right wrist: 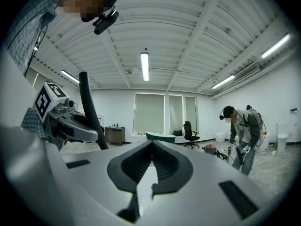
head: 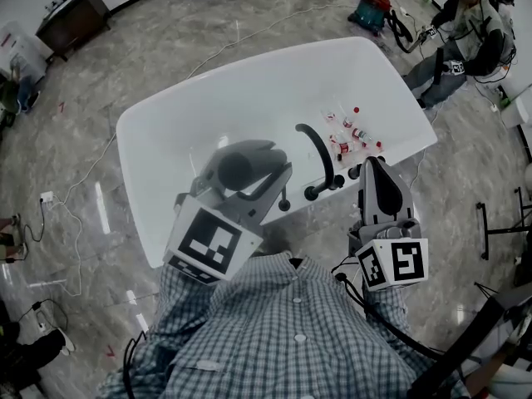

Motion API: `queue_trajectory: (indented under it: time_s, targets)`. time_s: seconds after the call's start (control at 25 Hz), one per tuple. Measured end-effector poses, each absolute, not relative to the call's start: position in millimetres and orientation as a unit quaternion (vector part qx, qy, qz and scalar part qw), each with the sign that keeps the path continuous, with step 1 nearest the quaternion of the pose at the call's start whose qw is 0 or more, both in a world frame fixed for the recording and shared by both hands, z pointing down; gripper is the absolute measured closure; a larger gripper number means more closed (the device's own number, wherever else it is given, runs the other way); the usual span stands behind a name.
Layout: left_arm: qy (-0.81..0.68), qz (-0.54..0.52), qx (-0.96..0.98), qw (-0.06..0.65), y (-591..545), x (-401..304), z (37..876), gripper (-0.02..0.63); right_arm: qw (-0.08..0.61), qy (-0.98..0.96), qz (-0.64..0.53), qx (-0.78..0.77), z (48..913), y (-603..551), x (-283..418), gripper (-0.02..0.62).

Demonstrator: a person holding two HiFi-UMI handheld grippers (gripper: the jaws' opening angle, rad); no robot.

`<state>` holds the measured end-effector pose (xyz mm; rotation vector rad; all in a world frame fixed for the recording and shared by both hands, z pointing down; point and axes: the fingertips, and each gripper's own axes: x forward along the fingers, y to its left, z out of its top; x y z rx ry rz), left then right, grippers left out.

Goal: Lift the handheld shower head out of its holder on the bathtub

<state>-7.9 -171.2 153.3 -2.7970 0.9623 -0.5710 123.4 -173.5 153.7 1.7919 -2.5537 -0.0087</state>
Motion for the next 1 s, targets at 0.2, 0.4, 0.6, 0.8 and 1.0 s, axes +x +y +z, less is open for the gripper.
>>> queue_trajectory:
  time_s: [0.2, 0.4, 0.6, 0.8, 1.0]
  targets:
    - [0.326, -0.182, -0.926, 0.061, -171.9, -13.4, 149.2, 0.474, 0.013, -0.82, -0.009, 0.571, 151.0, -171.5, 119.8, 0.58]
    - [0.324, -0.182, -0.926, 0.062, -171.8, -14.6, 151.4, 0.474, 0.018, -0.821, -0.006, 0.571, 156.0, -171.3, 119.3, 0.58]
    - [0.323, -0.18, -0.927, 0.064, -173.4, -14.8, 149.5, 0.474, 0.02, -0.82, -0.003, 0.572, 157.5, -172.0, 120.0, 0.58]
    - [0.323, -0.178, -0.927, 0.061, -171.1, -14.1, 150.0, 0.474, 0.022, -0.82, -0.001, 0.572, 159.1, -169.1, 119.9, 0.58]
    - [0.322, -0.178, -0.928, 0.058, -170.5, -16.0, 148.3, 0.474, 0.023, -0.82, 0.001, 0.572, 157.9, -168.8, 117.7, 0.58]
